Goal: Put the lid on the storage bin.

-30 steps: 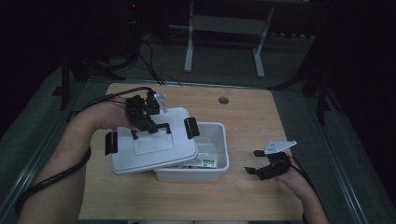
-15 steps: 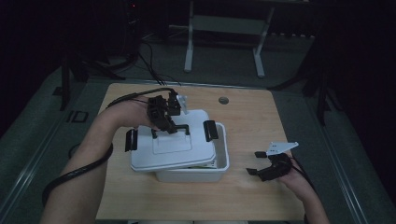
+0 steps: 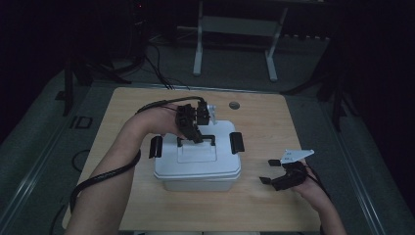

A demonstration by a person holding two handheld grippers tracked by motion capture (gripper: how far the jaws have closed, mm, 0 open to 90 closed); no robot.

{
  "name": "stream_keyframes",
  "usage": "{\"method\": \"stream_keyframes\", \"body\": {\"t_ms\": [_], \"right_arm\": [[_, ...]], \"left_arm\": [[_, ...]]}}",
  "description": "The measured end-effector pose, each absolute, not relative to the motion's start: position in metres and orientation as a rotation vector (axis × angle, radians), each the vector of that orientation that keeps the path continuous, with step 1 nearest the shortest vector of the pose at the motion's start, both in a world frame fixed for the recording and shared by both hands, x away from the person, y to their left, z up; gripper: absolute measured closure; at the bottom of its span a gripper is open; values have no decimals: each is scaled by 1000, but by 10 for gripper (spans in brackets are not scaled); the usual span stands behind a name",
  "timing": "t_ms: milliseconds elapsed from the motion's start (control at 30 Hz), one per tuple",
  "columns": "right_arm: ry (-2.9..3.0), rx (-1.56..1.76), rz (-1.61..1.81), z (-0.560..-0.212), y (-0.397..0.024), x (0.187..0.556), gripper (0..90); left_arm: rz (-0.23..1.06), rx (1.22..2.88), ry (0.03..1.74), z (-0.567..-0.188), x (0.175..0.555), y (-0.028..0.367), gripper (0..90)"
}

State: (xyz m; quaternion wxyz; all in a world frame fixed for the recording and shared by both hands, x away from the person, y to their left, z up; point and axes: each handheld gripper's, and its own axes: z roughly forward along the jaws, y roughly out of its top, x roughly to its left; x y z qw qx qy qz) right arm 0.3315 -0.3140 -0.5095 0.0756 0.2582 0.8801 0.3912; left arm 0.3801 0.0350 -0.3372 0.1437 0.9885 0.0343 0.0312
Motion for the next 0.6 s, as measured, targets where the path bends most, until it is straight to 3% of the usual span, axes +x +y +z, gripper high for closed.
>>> {"method": "stream_keyframes", "body": {"t_ms": [600], "right_arm": [[2644,772,1175,-513,-311,331,177]], "left_arm": [[60,2873,105,-359,387,26,833]]}}
